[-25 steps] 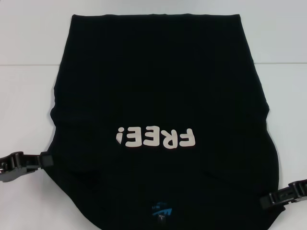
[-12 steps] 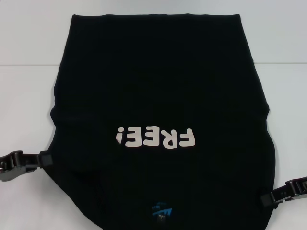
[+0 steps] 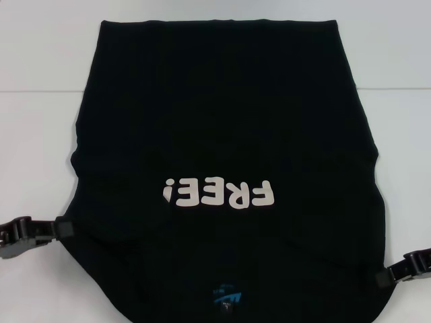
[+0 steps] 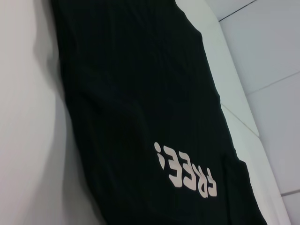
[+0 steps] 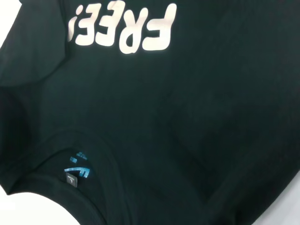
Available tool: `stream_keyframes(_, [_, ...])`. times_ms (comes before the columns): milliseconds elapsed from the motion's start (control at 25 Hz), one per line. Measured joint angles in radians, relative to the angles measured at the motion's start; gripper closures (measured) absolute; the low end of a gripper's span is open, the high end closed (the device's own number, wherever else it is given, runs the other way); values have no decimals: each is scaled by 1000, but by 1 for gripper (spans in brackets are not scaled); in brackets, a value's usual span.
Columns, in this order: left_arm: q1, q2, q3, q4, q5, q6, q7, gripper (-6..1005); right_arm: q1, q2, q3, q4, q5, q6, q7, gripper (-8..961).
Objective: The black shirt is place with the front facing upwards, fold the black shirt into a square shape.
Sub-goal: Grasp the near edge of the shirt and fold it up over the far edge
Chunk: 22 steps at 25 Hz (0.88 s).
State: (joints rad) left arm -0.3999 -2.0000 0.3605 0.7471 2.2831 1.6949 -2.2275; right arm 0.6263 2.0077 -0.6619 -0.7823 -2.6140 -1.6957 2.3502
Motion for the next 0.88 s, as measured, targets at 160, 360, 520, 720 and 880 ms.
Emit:
stream_keyframes(160, [7, 7, 6, 0, 12, 39, 8, 969, -6, -7, -1, 0, 1, -18, -1, 878])
stream_keyframes(360, [46, 12, 5, 34, 22, 139, 17, 969, -29, -20, 7, -15, 1, -86, -13, 877])
stream_keyframes(520, [96, 7, 4, 79, 22, 202, 20, 969, -60, -21, 14, -32, 5, -131, -26, 876])
stream_keyframes(720, [149, 1, 2, 111, 22, 293, 39, 969, -109, -13, 19, -76, 8, -173, -29, 875])
stream_keyframes(880, [168, -3, 12, 118, 23, 310, 41, 969, -131, -9, 46, -86, 13, -194, -53, 874])
